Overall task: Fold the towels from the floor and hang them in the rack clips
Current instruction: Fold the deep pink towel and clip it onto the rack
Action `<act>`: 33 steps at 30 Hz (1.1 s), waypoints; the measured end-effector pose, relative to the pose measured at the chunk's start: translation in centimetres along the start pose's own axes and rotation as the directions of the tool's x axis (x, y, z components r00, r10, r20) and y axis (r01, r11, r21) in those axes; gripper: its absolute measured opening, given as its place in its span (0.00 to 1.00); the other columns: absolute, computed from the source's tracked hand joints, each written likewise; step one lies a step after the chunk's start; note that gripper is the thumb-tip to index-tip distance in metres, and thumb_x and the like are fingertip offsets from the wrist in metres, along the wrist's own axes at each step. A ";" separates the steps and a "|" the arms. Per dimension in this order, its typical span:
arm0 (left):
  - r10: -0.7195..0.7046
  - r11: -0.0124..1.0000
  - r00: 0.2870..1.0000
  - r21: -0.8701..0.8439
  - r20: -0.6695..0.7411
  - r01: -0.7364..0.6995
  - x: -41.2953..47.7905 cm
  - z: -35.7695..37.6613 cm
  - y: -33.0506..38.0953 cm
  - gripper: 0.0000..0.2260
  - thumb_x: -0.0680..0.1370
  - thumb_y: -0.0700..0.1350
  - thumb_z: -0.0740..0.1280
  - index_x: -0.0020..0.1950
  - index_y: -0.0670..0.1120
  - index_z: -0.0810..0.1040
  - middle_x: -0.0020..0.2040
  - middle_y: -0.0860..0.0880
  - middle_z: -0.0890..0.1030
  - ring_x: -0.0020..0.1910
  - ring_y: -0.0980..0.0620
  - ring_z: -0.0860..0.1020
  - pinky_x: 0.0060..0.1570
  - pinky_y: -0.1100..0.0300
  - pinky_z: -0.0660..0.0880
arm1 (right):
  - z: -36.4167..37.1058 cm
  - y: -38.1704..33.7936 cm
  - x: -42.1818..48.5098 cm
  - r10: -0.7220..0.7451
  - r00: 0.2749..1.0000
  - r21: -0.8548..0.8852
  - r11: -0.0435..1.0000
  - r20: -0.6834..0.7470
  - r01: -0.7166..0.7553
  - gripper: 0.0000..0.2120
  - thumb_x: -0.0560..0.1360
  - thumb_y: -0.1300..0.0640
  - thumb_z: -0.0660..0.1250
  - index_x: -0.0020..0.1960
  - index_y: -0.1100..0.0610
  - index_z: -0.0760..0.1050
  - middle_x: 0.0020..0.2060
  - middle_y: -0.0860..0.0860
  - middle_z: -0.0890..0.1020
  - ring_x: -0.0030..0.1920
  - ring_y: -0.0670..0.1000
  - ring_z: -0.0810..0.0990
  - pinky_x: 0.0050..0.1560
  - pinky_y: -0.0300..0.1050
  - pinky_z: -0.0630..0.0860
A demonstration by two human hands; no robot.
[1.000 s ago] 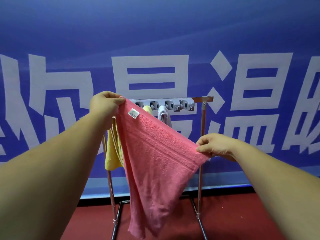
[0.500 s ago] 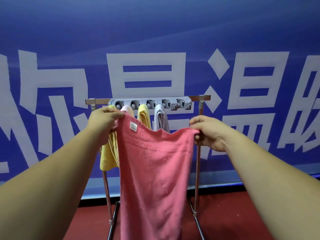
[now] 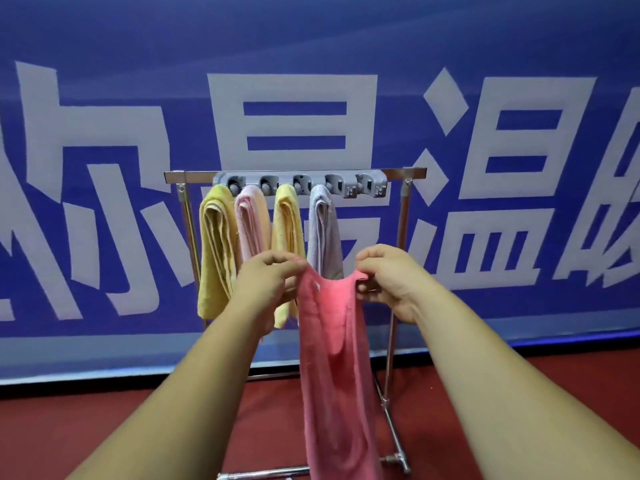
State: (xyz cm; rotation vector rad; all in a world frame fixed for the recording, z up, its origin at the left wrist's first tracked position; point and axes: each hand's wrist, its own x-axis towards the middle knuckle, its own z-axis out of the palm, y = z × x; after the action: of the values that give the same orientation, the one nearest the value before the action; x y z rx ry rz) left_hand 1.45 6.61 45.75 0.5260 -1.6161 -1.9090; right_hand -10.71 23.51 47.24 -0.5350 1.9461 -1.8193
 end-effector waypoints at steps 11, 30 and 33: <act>0.015 0.997 0.999 -0.076 -0.043 -0.019 -4.9 2.7 -5.0 0.03 0.76 0.34 0.76 0.48 0.39 0.84 0.44 0.34 0.85 0.43 0.39 0.85 0.55 0.38 0.83 | 3.0 4.6 -1.9 -0.132 0.991 -0.223 0.967 -0.008 0.127 0.13 0.68 0.55 0.71 0.53 0.51 0.76 0.43 0.59 0.87 0.44 0.62 0.88 0.52 0.69 0.83; 0.172 0.970 0.980 0.189 -0.097 -0.151 -5.8 1.9 -6.3 0.03 0.76 0.42 0.77 0.44 0.50 0.89 0.41 0.49 0.88 0.45 0.45 0.88 0.54 0.40 0.84 | 2.9 5.8 -3.1 -0.242 0.964 -0.145 0.964 -0.112 0.225 0.09 0.71 0.59 0.78 0.47 0.52 0.79 0.34 0.51 0.85 0.45 0.64 0.88 0.51 0.68 0.84; 0.191 0.953 0.975 0.260 -0.109 -0.158 -6.0 1.9 -6.5 0.03 0.77 0.43 0.77 0.44 0.50 0.89 0.39 0.52 0.88 0.43 0.49 0.88 0.51 0.43 0.85 | 3.2 5.8 -3.3 -0.242 0.964 -0.184 0.958 -0.112 0.220 0.10 0.71 0.59 0.78 0.47 0.53 0.78 0.32 0.50 0.84 0.41 0.60 0.88 0.49 0.66 0.85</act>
State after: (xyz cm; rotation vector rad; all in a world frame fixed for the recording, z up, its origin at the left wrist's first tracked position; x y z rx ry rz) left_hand 3.61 12.63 39.32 0.5781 -1.7628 -1.5189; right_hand -6.19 23.00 41.42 -0.7410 2.2247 -1.8800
